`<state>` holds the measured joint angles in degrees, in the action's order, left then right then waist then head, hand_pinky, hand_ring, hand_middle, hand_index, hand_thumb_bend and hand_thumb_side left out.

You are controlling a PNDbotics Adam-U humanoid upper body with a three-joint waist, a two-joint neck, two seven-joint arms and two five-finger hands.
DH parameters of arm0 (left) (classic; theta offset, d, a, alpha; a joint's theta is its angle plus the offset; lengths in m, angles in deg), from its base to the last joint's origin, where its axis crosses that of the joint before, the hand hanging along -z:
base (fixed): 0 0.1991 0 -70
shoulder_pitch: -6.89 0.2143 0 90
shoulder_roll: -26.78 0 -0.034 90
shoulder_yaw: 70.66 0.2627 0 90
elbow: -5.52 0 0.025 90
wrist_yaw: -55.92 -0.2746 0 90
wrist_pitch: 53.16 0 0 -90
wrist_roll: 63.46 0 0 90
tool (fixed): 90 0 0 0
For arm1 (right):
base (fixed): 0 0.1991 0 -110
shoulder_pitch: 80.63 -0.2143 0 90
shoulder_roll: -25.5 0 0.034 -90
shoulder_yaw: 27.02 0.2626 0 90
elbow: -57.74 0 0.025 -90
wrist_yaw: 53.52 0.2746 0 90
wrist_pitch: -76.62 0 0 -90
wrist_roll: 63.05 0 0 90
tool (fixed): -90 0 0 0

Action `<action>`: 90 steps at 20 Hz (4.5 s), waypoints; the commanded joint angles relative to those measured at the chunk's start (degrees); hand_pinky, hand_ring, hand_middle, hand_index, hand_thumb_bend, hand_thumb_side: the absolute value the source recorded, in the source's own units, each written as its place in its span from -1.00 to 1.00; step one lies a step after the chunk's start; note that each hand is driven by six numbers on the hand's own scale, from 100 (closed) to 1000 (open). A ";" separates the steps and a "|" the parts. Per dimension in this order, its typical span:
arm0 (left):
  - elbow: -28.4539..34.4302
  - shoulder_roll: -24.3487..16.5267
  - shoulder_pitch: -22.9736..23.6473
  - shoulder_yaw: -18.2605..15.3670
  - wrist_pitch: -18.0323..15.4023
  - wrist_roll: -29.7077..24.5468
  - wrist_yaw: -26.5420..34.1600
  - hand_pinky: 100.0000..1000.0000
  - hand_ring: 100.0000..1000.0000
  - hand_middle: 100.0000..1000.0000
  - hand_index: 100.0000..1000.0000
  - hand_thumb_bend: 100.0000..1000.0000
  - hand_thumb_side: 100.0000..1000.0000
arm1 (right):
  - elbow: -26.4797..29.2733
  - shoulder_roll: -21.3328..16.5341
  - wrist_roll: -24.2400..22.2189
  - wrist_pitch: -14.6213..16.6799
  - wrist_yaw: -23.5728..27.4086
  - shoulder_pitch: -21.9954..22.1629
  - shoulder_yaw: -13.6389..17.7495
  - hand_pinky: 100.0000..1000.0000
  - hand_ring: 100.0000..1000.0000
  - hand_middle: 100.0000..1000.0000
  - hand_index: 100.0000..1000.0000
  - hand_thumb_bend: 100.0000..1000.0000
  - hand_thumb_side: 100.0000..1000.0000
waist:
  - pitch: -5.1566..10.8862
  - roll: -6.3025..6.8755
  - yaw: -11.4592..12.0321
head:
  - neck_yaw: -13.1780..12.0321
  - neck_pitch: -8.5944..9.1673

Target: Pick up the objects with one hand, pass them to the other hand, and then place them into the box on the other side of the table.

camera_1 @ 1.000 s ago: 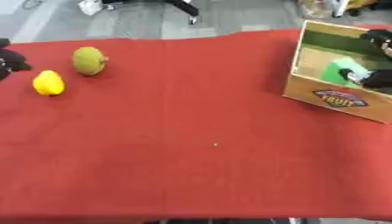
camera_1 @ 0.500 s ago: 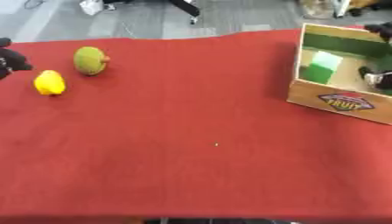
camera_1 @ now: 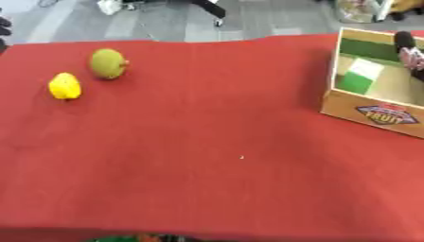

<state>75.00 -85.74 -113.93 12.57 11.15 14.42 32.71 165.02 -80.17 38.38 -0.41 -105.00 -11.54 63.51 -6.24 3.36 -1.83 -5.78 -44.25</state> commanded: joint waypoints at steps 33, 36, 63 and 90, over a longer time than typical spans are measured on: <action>-42.84 6.57 -17.10 0.77 8.32 25.16 -49.72 0.47 0.28 0.27 0.64 -0.37 -0.47 | 7.31 10.66 -6.08 10.75 4.48 -1.34 -9.12 0.68 0.61 0.23 0.86 -1.00 -1.00 | -1.21 -1.14 -4.42 | -3.00 0.13; -43.75 6.90 -17.08 0.86 7.43 21.06 -50.74 0.42 0.18 0.15 0.54 -0.42 -0.52 | 7.31 11.16 -6.89 11.38 4.94 -1.36 -9.78 0.68 0.62 0.22 0.86 -1.00 -1.00 | -1.38 -1.18 -4.58 | -3.08 0.13; -5.14 13.88 -15.89 30.84 7.72 -26.82 35.88 0.41 -0.17 -0.39 -0.06 -1.00 0.62 | 1.05 11.98 -23.37 30.43 9.13 -15.88 -25.24 0.75 0.62 0.54 0.78 -0.87 -0.74 | 0.00 -0.92 -0.57 | 0.66 0.13; 4.37 23.75 -16.48 37.32 30.11 -39.85 46.29 0.46 -0.10 -0.36 -0.04 -0.99 0.83 | -4.29 14.18 -19.73 29.00 -6.84 -16.43 -26.54 0.75 0.56 0.50 0.76 -0.56 -0.95 | 0.00 -1.01 -0.28 | 2.39 0.13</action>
<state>78.07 -61.86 -129.47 49.77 40.86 -25.42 78.57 160.78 -65.95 18.04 28.63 -111.03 -27.18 36.85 -7.23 2.98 -2.21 -3.45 -44.25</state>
